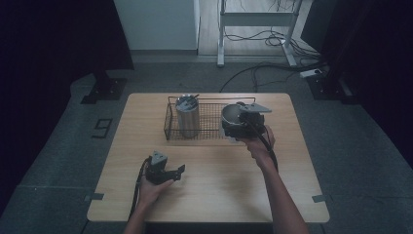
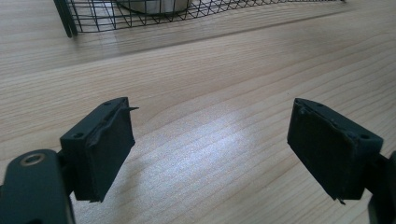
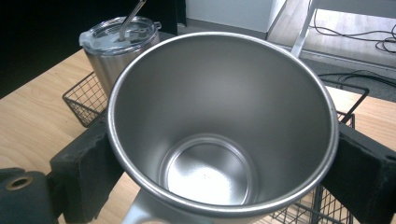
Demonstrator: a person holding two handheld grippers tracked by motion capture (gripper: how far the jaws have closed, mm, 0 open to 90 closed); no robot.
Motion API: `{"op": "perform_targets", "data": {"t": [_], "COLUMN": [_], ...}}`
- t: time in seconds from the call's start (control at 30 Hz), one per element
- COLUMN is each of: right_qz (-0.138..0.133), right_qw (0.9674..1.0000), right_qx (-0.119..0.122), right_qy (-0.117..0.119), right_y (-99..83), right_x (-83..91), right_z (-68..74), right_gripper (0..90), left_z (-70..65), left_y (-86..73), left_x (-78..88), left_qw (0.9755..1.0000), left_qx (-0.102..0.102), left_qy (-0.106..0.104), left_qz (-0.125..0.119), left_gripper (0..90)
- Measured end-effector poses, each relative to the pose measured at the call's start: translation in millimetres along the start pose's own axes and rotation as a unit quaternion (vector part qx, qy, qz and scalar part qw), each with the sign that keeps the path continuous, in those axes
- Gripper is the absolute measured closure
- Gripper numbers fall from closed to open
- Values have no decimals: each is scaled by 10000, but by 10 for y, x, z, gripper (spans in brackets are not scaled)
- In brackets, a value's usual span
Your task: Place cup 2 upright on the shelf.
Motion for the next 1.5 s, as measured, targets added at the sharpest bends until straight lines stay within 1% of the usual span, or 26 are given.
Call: {"op": "perform_targets", "data": {"t": [0.3, 0.67, 1.1, 1.2, 1.27, 1.33, 1.5], "right_qz": [58, 161, 200, 237, 251, 273, 287], "right_qw": [9999, 9998, 9995, 9993, 9993, 9992, 9991], "right_qx": [-8, -2, -49, 20, -25, -19, 59], "right_qy": [-106, -149, -249, -276, -271, -282, -295], "right_y": [123, 154, 298, 334, 361, 377, 416], "right_x": [-111, -240, -408, -444, -476, -510, -573], "right_z": [-93, -192, -319, -341, -366, -387, -390], "right_gripper": [74, 74, 74, 74, 74, 74, 74], "left_z": [16, 4, 13, 12, 12, 15, 9], "left_y": [-5, -5, -14, -17, -20, -21, -27], "left_x": [1, -4, -6, -12, -14, -14, -23], "left_qw": [10000, 10000, 10000, 10000, 10000, 10000, 10000], "left_qx": [25, 8, -2, -4, -3, 0, -2], "left_qy": [3, 0, -6, -2, -6, -4, -23], "left_qz": [2, 10, 27, 30, 35, 31, 52], "left_gripper": [146, 146, 146, 146, 146, 146, 147]}}
Point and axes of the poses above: each handheld gripper's, and its own axes: x roughly backward along the jaws, y roughly out of its top, z roughly to its left, the point moved 6 cm from there along -x, roughly forward along the jaws, and after that the axes turned 14 degrees about -x, right-handed, at the moved point
